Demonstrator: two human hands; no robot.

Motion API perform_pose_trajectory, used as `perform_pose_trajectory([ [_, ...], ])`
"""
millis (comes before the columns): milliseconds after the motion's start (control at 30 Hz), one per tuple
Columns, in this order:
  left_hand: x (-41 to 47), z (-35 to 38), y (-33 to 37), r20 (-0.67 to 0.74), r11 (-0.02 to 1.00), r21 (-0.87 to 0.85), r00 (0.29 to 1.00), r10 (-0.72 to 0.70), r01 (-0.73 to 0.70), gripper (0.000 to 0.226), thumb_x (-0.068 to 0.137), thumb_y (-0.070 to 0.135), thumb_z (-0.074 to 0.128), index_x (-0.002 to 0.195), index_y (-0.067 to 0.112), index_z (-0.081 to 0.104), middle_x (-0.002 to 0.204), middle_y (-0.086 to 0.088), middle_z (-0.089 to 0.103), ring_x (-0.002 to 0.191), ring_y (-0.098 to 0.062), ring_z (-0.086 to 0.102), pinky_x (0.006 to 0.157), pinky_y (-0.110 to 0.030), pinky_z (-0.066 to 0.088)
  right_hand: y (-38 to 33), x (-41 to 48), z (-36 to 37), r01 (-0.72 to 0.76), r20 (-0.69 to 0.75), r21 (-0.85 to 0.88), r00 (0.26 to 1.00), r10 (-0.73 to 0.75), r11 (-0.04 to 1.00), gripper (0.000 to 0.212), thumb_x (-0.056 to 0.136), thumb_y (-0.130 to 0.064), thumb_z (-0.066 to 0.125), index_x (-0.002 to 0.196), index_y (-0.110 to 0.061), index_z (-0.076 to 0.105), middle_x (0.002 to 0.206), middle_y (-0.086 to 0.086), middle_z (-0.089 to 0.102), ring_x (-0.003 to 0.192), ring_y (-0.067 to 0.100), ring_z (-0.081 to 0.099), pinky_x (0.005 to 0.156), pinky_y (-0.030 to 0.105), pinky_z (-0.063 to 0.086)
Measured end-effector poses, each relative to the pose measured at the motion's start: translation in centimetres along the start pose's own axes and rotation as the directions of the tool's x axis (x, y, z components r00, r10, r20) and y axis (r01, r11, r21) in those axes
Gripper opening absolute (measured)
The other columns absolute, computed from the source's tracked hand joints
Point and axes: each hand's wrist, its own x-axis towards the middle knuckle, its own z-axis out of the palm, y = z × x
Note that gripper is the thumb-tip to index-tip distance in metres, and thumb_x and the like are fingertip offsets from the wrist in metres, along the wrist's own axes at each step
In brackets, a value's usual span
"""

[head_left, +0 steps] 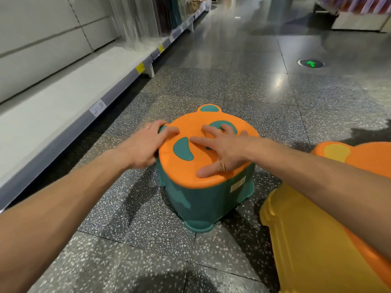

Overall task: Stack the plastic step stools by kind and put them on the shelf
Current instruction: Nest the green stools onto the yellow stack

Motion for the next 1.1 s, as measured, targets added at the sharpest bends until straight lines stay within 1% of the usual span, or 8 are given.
perform_pose_trajectory([
  [100, -2.2, 0.9, 1.9, -0.124, 0.99, -0.131, 0.99, -0.062, 0.046, 0.067, 0.087, 0.023, 0.044, 0.152, 0.03, 0.033, 0.16, -0.015, 0.031, 0.144, -0.044, 0.037, 0.115, -0.063, 0.038, 0.3, 0.2, -0.1, 0.01, -0.007, 0.0, 1.0, -0.01, 1.0, 0.102, 0.071, -0.092, 0.052, 0.155, -0.061, 0.001, 0.171, -0.012, -0.009, 0.155, 0.042, -0.002, 0.111, 0.078, 0.017],
  [200, -4.7, 0.6, 4.7, -0.178, 0.978, -0.195, 0.978, -0.113, 0.077, 0.074, 0.078, 0.03, 0.02, 0.149, 0.028, 0.043, 0.156, -0.009, 0.04, 0.142, -0.043, 0.039, 0.111, -0.064, 0.042, 0.8, 0.5, -0.1, 0.014, -0.045, -0.022, 0.999, -0.015, 1.0, 0.094, 0.075, -0.091, 0.046, 0.154, -0.062, 0.005, 0.171, -0.011, -0.001, 0.154, 0.04, 0.004, 0.112, 0.074, 0.02],
  [333, -7.1, 0.1, 9.2, -0.167, 0.946, -0.297, 0.969, -0.184, 0.128, 0.071, 0.078, 0.024, 0.041, 0.148, 0.031, 0.05, 0.162, 0.0, 0.037, 0.145, -0.034, 0.033, 0.116, -0.058, 0.039, 2.3, 1.4, -0.8, -0.058, -0.068, -0.076, 0.996, 0.053, 0.995, 0.09, 0.077, -0.093, 0.035, 0.155, -0.061, 0.003, 0.171, -0.012, -0.003, 0.153, 0.043, 0.008, 0.11, 0.079, 0.017],
  [400, -7.4, -0.2, 11.5, -0.15, 0.934, -0.336, 0.973, -0.178, 0.119, 0.066, 0.084, 0.043, 0.05, 0.148, 0.029, 0.05, 0.164, -0.001, 0.033, 0.149, -0.03, 0.027, 0.119, -0.055, 0.037, 3.3, 1.8, -0.8, -0.051, -0.055, -0.089, 0.997, 0.047, 0.995, 0.09, 0.076, -0.095, 0.028, 0.154, -0.063, -0.003, 0.171, -0.015, -0.009, 0.153, 0.045, 0.005, 0.11, 0.079, 0.019],
  [567, -4.8, 0.9, 15.3, -0.033, 0.956, -0.187, 0.972, -0.234, 0.224, 0.104, 0.062, 0.093, 0.037, 0.154, 0.044, 0.026, 0.169, 0.008, 0.015, 0.158, -0.026, 0.006, 0.116, -0.068, 0.034, 4.6, 2.4, -0.3, -0.015, -0.061, -0.117, 0.998, 0.007, 0.993, 0.1, 0.059, -0.099, 0.01, 0.151, -0.065, -0.008, 0.169, -0.018, -0.013, 0.153, 0.043, 0.002, 0.111, 0.075, 0.025],
  [800, -3.4, 3.3, 10.3, -0.306, 0.947, -0.314, 0.937, -0.171, 0.07, 0.102, 0.061, 0.092, 0.065, 0.146, 0.037, 0.052, 0.163, -0.003, 0.03, 0.15, -0.034, 0.023, 0.12, -0.06, 0.033, 5.4, 3.6, -0.2, -0.08, -0.106, -0.058, 0.992, 0.074, 0.995, 0.098, 0.06, -0.105, 0.008, 0.15, -0.068, -0.006, 0.17, -0.022, -0.01, 0.154, 0.042, 0.003, 0.115, 0.068, 0.026],
  [967, -3.4, 2.7, 7.7, -0.166, 0.919, -0.375, 0.966, -0.197, 0.123, 0.102, 0.06, 0.084, 0.068, 0.151, 0.046, 0.043, 0.169, 0.007, 0.021, 0.159, -0.036, 0.002, 0.129, -0.056, 0.015, 4.9, 3.9, -0.4, -0.07, -0.132, -0.051, 0.989, 0.063, 0.996, 0.092, 0.07, -0.102, 0.017, 0.152, -0.066, -0.003, 0.17, -0.021, -0.005, 0.149, 0.045, 0.009, 0.115, 0.064, 0.028],
  [1100, -2.3, 1.9, 7.3, -0.11, 0.949, -0.301, 0.985, -0.136, 0.097, 0.101, 0.061, 0.089, 0.059, 0.152, 0.049, 0.038, 0.168, 0.017, 0.023, 0.161, -0.028, 0.005, 0.124, -0.063, 0.026, 4.9, 4.4, 0.3, -0.085, -0.102, 0.046, 0.991, 0.089, 0.995, 0.093, 0.067, -0.103, 0.017, 0.149, -0.068, -0.008, 0.168, -0.024, -0.014, 0.152, 0.049, -0.004, 0.118, 0.069, 0.02],
])
